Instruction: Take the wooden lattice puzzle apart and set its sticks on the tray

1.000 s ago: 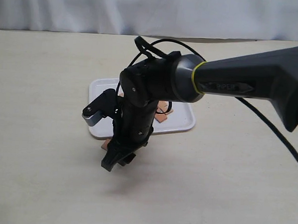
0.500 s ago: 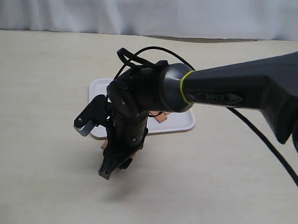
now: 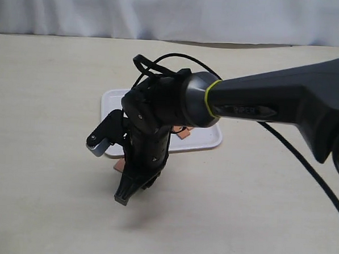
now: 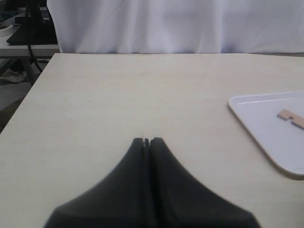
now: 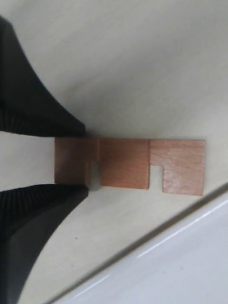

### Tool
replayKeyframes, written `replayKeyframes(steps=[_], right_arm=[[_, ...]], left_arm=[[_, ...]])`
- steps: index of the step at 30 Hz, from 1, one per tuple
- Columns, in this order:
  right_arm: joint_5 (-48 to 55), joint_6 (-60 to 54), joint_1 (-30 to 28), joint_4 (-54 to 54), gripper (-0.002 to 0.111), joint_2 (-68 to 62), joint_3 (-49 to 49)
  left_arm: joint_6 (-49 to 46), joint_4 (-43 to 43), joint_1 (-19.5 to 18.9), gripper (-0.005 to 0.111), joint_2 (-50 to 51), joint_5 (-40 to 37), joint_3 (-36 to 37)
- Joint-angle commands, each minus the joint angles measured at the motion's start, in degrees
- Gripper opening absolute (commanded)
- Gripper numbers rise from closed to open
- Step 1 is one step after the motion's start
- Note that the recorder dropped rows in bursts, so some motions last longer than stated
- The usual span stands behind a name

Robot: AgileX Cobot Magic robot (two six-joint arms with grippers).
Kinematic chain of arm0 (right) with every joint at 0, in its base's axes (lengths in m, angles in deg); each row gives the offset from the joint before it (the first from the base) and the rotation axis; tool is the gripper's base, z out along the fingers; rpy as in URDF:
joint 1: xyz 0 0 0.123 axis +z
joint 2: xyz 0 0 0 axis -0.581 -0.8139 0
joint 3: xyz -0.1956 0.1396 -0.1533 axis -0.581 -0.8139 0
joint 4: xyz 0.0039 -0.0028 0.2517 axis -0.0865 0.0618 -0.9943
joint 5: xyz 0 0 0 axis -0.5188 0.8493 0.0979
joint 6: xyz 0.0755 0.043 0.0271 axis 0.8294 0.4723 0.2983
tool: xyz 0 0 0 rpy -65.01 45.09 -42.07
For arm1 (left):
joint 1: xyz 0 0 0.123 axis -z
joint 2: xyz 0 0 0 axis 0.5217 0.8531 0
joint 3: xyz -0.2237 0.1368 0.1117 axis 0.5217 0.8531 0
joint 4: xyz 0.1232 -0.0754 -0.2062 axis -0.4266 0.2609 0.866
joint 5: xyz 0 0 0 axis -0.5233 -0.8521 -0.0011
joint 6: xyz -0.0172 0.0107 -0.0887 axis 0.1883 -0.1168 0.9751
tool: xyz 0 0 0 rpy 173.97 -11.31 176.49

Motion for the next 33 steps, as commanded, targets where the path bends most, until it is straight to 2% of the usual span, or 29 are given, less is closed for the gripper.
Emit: replayKeyframes(steps=[1, 9, 14, 21, 27, 33], right_arm=[[0.0, 0.58, -0.03, 0.38, 0.004, 0.0, 0.21], [0.63, -1.06, 0.54, 0.38, 0.004, 5.25, 0.21], [-3.88, 1.06, -0.93, 2.32, 0.004, 10.98, 0.21], [-9.45, 17.47, -8.45, 14.59, 0.004, 10.08, 0.21], [-10.11, 20.62, -17.65, 13.65, 0.004, 6.3, 0.21], [-10.3, 20.96, -20.84, 13.32, 0.007, 3.24, 0.21]], left_arm=[[-0.06, -0.11, 0.43, 0.0, -0.15, 0.33, 0.18], [-0.06, -0.11, 0.43, 0.0, -0.15, 0.33, 0.18], [-0.06, -0.11, 0.43, 0.0, -0.15, 0.33, 0.18], [-0.06, -0.11, 0.43, 0.0, -0.15, 0.33, 0.18], [-0.06, -0.11, 0.43, 0.0, -0.15, 0.33, 0.18], [-0.06, -0.11, 0.43, 0.0, -0.15, 0.33, 0.18]])
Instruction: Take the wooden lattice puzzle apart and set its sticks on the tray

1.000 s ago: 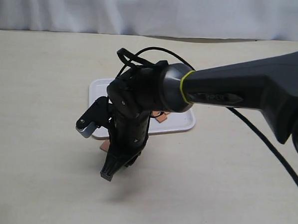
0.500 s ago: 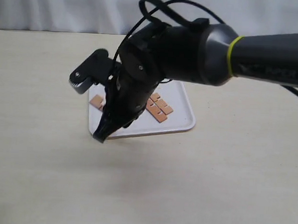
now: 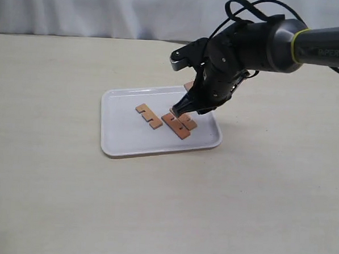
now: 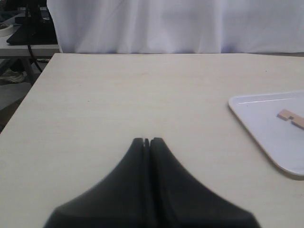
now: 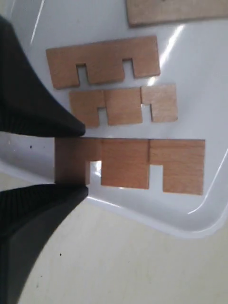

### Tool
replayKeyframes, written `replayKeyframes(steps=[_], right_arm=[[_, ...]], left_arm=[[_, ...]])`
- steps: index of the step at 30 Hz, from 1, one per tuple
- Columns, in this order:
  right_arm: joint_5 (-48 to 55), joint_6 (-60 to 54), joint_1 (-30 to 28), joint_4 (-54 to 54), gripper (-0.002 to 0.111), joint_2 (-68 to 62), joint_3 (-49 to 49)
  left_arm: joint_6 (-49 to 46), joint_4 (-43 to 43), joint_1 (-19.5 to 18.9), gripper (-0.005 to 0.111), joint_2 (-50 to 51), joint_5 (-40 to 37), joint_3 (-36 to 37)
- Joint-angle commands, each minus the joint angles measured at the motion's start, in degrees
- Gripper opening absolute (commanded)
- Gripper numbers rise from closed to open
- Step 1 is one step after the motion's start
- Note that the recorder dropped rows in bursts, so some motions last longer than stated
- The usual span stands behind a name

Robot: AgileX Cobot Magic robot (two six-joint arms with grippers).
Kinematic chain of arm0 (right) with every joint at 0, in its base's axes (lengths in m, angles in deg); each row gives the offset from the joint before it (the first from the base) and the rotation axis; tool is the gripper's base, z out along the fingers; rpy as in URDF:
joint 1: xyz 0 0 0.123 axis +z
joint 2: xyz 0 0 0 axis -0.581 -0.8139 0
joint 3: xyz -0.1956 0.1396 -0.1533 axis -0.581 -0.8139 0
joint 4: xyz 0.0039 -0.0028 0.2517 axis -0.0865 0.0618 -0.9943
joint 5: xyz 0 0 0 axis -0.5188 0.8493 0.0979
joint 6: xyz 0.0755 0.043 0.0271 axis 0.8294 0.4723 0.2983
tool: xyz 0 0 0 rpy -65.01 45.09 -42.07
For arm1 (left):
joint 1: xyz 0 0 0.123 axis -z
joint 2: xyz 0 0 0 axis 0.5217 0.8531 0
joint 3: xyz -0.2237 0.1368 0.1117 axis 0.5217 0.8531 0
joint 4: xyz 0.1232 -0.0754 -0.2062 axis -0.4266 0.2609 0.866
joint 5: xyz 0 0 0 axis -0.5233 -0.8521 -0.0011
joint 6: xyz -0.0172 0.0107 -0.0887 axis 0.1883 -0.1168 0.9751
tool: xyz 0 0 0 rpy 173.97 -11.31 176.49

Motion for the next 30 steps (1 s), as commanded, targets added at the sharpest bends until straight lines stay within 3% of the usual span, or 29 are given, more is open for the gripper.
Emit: replayKeyframes(steps=[1, 9, 15, 17, 19, 20, 26, 30], right_arm=[[-0.88, 0.82, -1.3, -0.36, 0.011, -1.69, 0.01], [-2.27, -0.97, -1.18, -4.28, 0.054, -0.73, 0.01], [2.46, -14.44, -1.18, -18.36, 0.054, 6.66, 0.01], [8.19, -15.01, -1.18, -17.84, 0.046, 8.84, 0.01], [14.95, -17.41, -1.67, -17.84, 0.012, 10.05, -1.42], [16.63, -17.54, -2.57, -18.12, 0.005, 10.72, -2.71], [10.29, -13.87, -14.29, -19.29, 0.005, 25.14, -16.66], [-3.09, -6.68, -20.33, -13.59, 0.005, 40.85, -28.35]], left_arm=[[-0.06, -0.11, 0.43, 0.0, -0.15, 0.33, 0.18], [-0.06, -0.11, 0.43, 0.0, -0.15, 0.33, 0.18], [-0.06, -0.11, 0.43, 0.0, -0.15, 0.33, 0.18], [-0.06, -0.11, 0.43, 0.0, -0.15, 0.33, 0.18], [-0.06, -0.11, 0.43, 0.0, -0.15, 0.33, 0.18], [-0.06, -0.11, 0.43, 0.0, -0.15, 0.33, 0.18], [-0.06, -0.11, 0.43, 0.0, -0.15, 0.33, 0.18], [-0.06, -0.11, 0.43, 0.0, -0.15, 0.33, 0.18]])
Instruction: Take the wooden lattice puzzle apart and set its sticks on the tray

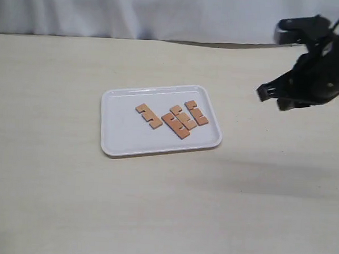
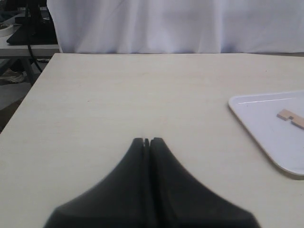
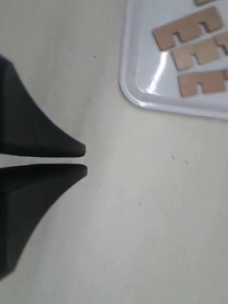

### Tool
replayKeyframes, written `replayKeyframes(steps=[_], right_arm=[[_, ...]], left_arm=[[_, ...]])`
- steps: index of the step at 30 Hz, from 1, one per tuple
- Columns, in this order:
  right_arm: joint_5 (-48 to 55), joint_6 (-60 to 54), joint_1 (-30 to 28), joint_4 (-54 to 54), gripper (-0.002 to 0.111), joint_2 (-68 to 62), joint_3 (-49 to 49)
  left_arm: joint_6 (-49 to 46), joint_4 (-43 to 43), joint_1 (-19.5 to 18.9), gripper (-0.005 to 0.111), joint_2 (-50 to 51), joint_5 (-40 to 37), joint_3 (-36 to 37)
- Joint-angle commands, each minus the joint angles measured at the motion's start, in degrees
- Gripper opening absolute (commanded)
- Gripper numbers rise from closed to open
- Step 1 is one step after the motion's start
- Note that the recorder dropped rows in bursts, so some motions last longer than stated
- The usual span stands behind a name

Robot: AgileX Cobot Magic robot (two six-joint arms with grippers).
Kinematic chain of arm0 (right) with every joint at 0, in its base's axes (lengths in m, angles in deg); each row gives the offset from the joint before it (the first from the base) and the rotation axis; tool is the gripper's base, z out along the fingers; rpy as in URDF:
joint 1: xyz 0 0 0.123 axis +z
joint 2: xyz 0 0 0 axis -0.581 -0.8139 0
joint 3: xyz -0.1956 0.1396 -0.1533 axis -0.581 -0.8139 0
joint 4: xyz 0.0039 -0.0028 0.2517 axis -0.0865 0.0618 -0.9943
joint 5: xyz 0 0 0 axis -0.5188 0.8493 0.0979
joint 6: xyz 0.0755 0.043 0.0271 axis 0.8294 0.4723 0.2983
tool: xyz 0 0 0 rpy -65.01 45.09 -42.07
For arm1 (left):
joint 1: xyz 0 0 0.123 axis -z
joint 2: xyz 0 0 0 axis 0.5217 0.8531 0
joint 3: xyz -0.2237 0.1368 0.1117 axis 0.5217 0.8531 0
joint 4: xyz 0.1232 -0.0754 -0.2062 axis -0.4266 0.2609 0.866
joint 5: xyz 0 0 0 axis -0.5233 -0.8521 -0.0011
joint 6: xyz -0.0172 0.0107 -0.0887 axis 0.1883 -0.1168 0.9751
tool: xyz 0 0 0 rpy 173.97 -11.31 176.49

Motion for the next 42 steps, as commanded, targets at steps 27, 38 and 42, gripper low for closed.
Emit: replayKeyframes(steps=[27, 38, 42], right_arm=[[-43.96, 22.49, -0.52, 16.73, 0.005, 74.07, -40.97], [-34.03, 23.44, -0.52, 16.73, 0.005, 87.97, -39.96], [-32.46, 23.44, -0.52, 14.52, 0.005, 87.97, -40.1]], left_arm=[[-0.06, -0.11, 0.43, 0.0, -0.15, 0.33, 0.18], [-0.06, -0.11, 0.43, 0.0, -0.15, 0.47, 0.18], [-0.06, -0.11, 0.43, 0.0, -0.15, 0.47, 0.18]])
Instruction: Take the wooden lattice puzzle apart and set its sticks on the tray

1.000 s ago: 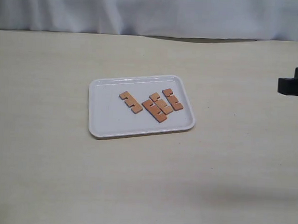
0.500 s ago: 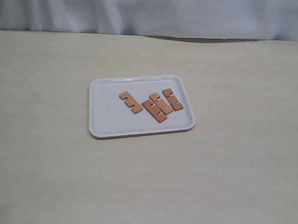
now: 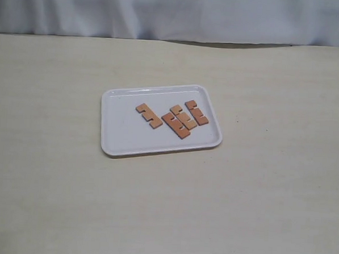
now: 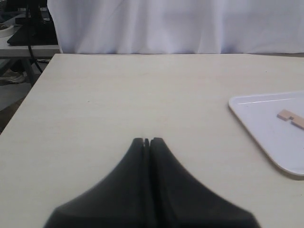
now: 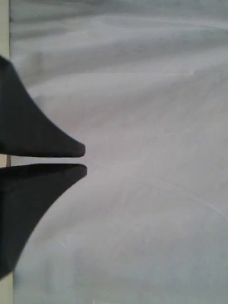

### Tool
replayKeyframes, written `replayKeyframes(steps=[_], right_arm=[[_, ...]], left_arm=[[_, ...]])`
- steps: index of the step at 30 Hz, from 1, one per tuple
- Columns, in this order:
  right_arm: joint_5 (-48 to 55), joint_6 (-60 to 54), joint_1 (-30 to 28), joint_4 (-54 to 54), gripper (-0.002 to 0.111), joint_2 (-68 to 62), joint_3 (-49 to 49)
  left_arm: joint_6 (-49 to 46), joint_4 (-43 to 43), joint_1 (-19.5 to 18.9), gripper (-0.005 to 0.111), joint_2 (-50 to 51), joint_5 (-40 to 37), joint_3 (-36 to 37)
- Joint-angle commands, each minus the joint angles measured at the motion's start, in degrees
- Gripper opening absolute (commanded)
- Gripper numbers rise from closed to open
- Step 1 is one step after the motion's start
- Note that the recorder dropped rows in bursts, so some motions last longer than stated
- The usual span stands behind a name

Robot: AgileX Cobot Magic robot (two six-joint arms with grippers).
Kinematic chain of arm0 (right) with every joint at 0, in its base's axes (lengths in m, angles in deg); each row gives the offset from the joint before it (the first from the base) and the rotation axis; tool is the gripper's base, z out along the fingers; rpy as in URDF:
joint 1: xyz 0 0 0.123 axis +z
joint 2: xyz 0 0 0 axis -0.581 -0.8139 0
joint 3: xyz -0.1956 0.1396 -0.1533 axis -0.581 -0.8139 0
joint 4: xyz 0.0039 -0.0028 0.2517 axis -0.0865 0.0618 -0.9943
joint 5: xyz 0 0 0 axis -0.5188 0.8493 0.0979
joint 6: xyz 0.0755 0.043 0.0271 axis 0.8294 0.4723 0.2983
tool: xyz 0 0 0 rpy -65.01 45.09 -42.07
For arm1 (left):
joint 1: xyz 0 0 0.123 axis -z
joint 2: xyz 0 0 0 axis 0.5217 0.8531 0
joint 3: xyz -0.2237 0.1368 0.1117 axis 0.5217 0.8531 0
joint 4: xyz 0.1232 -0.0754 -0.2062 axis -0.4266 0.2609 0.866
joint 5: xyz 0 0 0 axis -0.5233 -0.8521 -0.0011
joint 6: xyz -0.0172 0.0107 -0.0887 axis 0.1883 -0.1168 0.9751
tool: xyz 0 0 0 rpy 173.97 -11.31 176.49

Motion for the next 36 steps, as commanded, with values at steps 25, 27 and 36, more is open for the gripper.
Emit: replayKeyframes(steps=[25, 27, 36], right_arm=[[-1.71, 0.24, 0.2, -7.81, 0.005, 0.18, -21.62], [-1.71, 0.24, 0.2, -7.81, 0.005, 0.18, -21.62], [-1.71, 0.09, 0.2, -5.11, 0.005, 0.18, -21.62]], left_arm=[[-0.06, -0.11, 0.43, 0.0, -0.15, 0.36, 0.18], [-0.06, -0.11, 0.43, 0.0, -0.15, 0.36, 0.18], [-0.06, -0.11, 0.43, 0.0, -0.15, 0.36, 0.18]])
